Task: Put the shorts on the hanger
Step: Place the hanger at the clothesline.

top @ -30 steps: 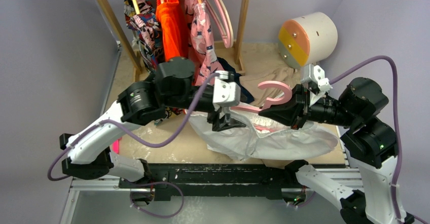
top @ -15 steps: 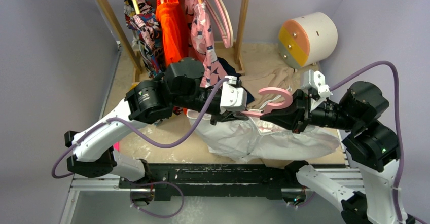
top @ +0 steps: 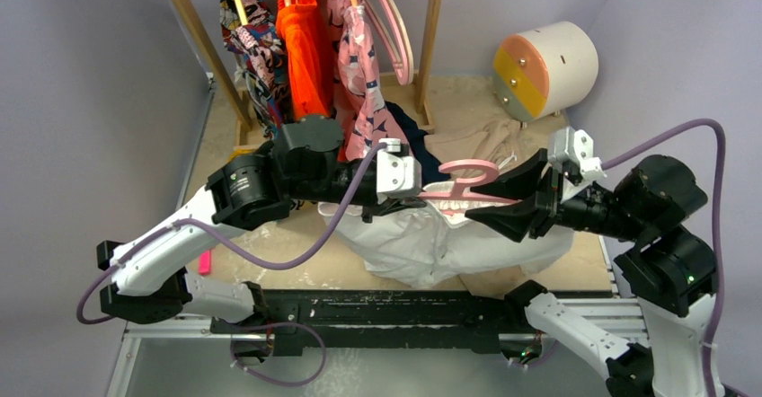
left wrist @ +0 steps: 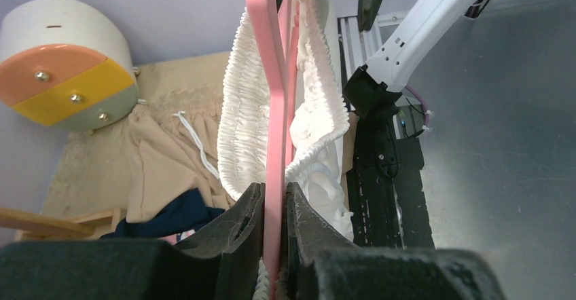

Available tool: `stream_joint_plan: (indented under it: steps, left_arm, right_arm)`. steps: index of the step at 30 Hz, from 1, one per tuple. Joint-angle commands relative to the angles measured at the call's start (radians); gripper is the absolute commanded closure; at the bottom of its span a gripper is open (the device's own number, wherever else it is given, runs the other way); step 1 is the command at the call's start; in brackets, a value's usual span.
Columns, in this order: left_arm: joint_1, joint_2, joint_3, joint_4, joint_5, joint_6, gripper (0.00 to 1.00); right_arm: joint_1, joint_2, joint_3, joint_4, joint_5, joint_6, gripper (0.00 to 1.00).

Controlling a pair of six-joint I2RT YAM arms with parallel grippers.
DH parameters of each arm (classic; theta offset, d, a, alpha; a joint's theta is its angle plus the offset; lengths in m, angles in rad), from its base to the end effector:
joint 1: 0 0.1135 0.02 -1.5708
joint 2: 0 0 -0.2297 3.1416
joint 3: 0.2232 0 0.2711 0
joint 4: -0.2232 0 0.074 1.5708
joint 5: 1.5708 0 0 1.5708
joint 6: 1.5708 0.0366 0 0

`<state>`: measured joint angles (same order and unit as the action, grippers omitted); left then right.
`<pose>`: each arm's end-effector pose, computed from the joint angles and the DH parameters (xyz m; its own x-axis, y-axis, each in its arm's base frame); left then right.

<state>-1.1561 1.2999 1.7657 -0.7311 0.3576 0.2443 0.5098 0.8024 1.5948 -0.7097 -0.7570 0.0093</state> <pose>0.0980 -0.2544 0.4788 0.1378 0.2494 -0.9586 0.9895 0.0082 0.1444 0.0781 0.0725 0.5174 0.0632 0.0431 -0.9971 -0.9527 0.3001 -0.0475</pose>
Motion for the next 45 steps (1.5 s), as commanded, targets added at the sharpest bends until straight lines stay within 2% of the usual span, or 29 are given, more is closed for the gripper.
stream_joint_plan:
  steps: [1,12,14,15,17,21,28,33,36,39,45]
  left_arm:
    - [0.003,-0.094,-0.021,0.12,-0.047,-0.019,1.0]
    - [0.004,-0.131,-0.019,0.054,-0.039,-0.004,1.0]
    - [0.003,-0.131,-0.02,0.044,-0.024,-0.006,1.0]
    - [0.003,-0.132,-0.021,0.038,-0.013,-0.006,1.0]
    - [0.003,-0.135,-0.022,0.018,-0.003,-0.006,1.0]
    - [0.003,-0.151,-0.025,-0.027,0.004,0.007,1.0]
    - [0.003,-0.188,-0.013,-0.059,-0.027,0.02,1.0]
    - [0.003,-0.189,0.01,-0.063,-0.028,0.026,1.0]
    - [0.003,-0.187,0.013,-0.058,-0.028,0.027,1.0]
    - [0.003,-0.181,0.016,-0.05,-0.028,0.033,1.0]
    - [0.003,-0.16,0.028,-0.028,-0.027,0.036,1.0]
  right_arm:
    - [0.003,-0.018,0.031,0.024,0.077,0.007,0.5]
    - [0.005,-0.042,0.069,-0.025,0.26,-0.057,0.38]
    - [0.006,-0.055,0.063,-0.027,0.298,-0.067,0.31]
    - [0.007,-0.061,0.06,-0.028,0.311,-0.071,0.22]
    - [0.01,-0.07,0.059,-0.038,0.327,-0.08,0.17]
    - [0.024,-0.088,0.043,-0.061,0.326,-0.098,0.16]
    - [0.032,-0.1,-0.028,-0.088,0.148,-0.104,0.18]
    - [0.034,-0.101,-0.066,-0.098,0.141,-0.1,0.19]
    - [0.035,-0.096,-0.071,-0.096,0.135,-0.097,0.24]
    - [0.035,-0.087,-0.073,-0.093,0.119,-0.097,0.36]
    - [0.043,-0.08,-0.07,-0.089,0.112,-0.1,0.78]
